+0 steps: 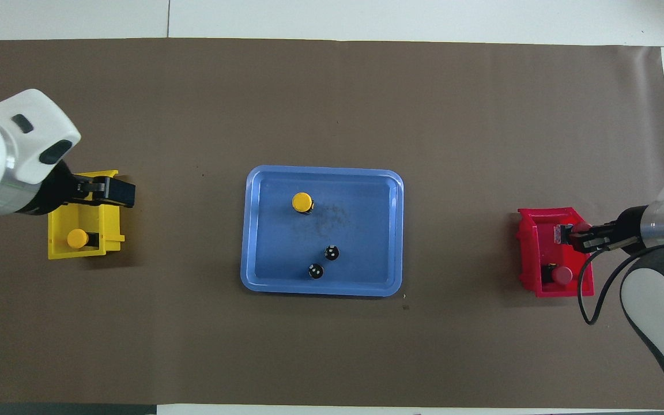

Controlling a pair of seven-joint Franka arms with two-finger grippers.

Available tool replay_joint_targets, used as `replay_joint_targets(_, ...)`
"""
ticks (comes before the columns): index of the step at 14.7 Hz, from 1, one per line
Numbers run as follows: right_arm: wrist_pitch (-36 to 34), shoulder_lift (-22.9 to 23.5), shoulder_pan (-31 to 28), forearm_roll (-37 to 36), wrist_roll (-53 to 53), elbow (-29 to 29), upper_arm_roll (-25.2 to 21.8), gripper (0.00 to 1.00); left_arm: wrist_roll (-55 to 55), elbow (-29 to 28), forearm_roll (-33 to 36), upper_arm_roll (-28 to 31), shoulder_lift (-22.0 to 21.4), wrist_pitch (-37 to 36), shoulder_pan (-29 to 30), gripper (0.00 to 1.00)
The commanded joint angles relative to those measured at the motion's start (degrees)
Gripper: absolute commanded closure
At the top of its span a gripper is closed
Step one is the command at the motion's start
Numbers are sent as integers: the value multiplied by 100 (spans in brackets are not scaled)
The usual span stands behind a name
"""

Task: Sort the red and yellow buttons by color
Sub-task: 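Grasp the remaining yellow button with the left gripper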

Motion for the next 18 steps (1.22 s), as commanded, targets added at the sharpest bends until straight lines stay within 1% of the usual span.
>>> replay_joint_targets(1,301,-55,-119,134,-171,-295,80,71,-1037,110,-77,63,584,547,-703,0)
replay_joint_targets(3,546,-20,-119,134,-180,-453,80,71,-1697,346,-95,72,1215,995,-1152,0)
replay_joint_targets(4,643,24,-119,134,-180,-506,80,71,-1883,443,-112,63,1462,1180,-1285,0)
replay_joint_targets(7,793,147,-119,143,-172,-559,89,71,-2384,470,-130,72,1973,1751,-1680,0)
replay_joint_targets(8,802,173,-119,143,-180,-559,80,71,-2473,505,-139,72,2079,1840,-1734,0)
replay_joint_targets(10,907,279,-128,178,-180,-568,89,71,-2596,855,-226,72,2613,1858,-1874,0)
replay_joint_targets(11,995,331,-128,213,-180,-594,89,71,-2605,988,-235,72,2790,1919,-1910,0)
replay_joint_targets(13,1004,332,-110,213,-180,-638,80,71,-2605,884,-226,72,2836,2253,-1901,0)
replay_joint_targets(15,1013,410,-154,213,-198,-638,80,71,-2614,805,-288,63,2836,2333,-1875,8)
replay_joint_targets(18,1373,411,-136,213,-198,-813,89,71,-2614,664,-437,63,2827,2403,-1875,22)
